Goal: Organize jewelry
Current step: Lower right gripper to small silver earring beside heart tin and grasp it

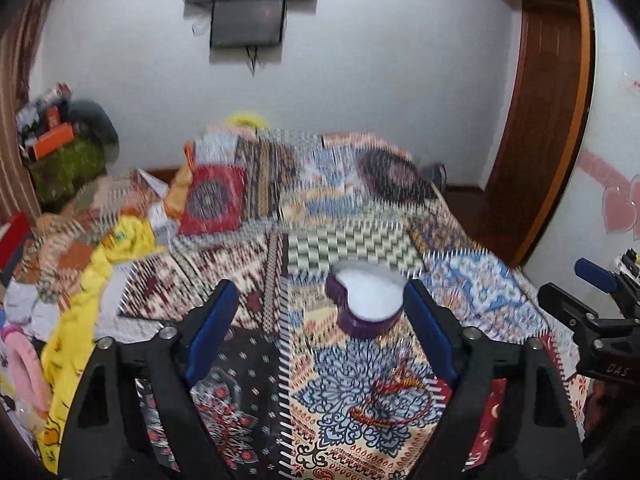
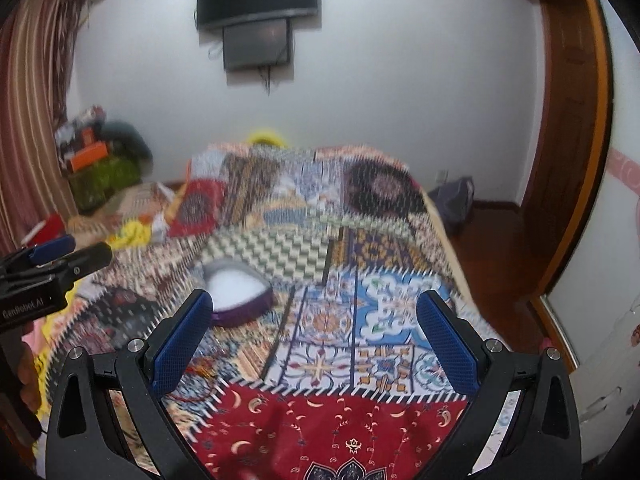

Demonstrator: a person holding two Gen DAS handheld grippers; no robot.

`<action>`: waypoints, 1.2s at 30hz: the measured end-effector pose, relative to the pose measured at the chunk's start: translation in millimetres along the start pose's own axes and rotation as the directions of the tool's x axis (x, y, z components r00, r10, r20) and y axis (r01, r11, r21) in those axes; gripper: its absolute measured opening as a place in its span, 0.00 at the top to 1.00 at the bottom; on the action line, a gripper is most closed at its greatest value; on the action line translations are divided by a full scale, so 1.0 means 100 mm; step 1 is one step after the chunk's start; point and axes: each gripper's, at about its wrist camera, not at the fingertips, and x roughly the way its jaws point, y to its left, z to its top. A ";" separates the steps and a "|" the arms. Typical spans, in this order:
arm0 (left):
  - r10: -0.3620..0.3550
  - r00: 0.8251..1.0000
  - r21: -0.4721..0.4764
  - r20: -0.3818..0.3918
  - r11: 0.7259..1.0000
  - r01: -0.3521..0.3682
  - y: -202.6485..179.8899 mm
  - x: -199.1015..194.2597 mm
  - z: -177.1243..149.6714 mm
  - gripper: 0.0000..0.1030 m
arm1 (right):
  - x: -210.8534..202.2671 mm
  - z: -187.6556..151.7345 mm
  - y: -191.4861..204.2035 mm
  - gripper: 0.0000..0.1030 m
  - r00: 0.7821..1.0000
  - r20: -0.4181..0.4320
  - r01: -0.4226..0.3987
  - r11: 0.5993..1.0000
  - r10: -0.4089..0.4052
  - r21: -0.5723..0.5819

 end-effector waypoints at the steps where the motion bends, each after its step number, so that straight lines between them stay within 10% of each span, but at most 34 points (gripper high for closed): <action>1: -0.011 0.999 -0.002 -0.035 1.000 0.010 0.01 0.11 -0.04 0.27 | 0.08 -0.03 0.00 0.02 1.000 -0.028 -0.009 1.000 0.008 -0.005; 20: -0.223 0.901 -0.008 -0.373 0.972 0.237 -0.16 1.16 -0.35 0.73 | 1.03 -0.18 0.08 0.51 0.924 -0.337 -0.217 0.973 0.178 -0.081; 36: -0.238 0.895 0.032 -0.377 0.963 0.269 -0.35 1.30 -0.39 0.80 | 1.34 -0.26 0.13 0.75 0.874 -0.430 -0.290 0.953 0.225 -0.090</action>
